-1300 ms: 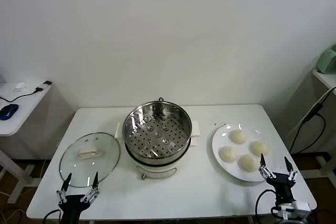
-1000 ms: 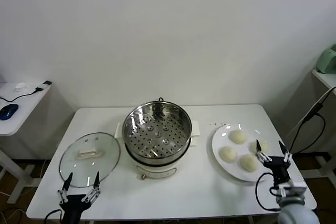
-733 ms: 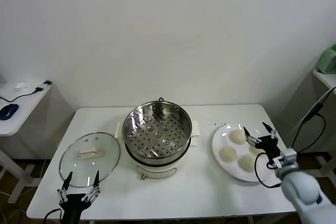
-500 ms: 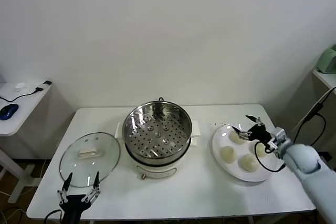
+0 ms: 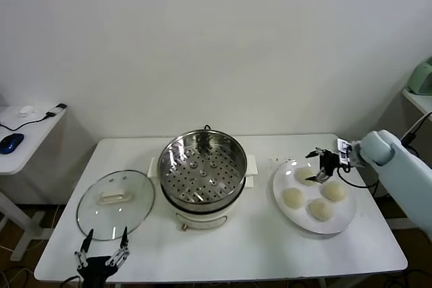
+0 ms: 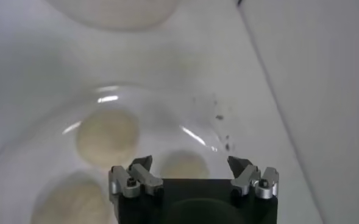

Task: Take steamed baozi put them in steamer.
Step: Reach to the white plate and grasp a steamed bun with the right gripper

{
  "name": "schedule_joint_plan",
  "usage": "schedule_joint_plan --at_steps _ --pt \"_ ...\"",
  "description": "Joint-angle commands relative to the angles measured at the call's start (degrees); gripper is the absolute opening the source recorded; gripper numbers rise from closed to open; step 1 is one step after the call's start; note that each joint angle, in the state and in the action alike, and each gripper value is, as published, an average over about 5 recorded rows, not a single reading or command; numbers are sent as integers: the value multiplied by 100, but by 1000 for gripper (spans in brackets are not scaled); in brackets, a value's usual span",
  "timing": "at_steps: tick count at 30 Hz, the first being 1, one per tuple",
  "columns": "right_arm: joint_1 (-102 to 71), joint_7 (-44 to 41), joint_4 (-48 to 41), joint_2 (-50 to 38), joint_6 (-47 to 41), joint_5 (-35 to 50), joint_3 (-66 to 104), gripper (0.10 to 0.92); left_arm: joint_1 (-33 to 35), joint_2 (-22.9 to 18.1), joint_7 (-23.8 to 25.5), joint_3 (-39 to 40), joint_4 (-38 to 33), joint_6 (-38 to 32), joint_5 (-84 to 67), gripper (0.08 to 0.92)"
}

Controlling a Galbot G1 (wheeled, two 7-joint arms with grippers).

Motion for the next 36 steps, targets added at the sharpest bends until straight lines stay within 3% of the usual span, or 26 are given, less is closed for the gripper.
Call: schedule_joint_plan --at_steps 1,31,36 --pt "892 -651 -749 330 286 -958 -819 823 6 -12 -2 3 11 5 -1 823" --pt "592 -1 -1764 1209 493 -1151 -591 822 56 -31 -21 -31 53 15 -15 823" --pt "564 4 -1758 1208 497 -1180 -592 789 63 -30 -24 -32 55 9 -15 823"
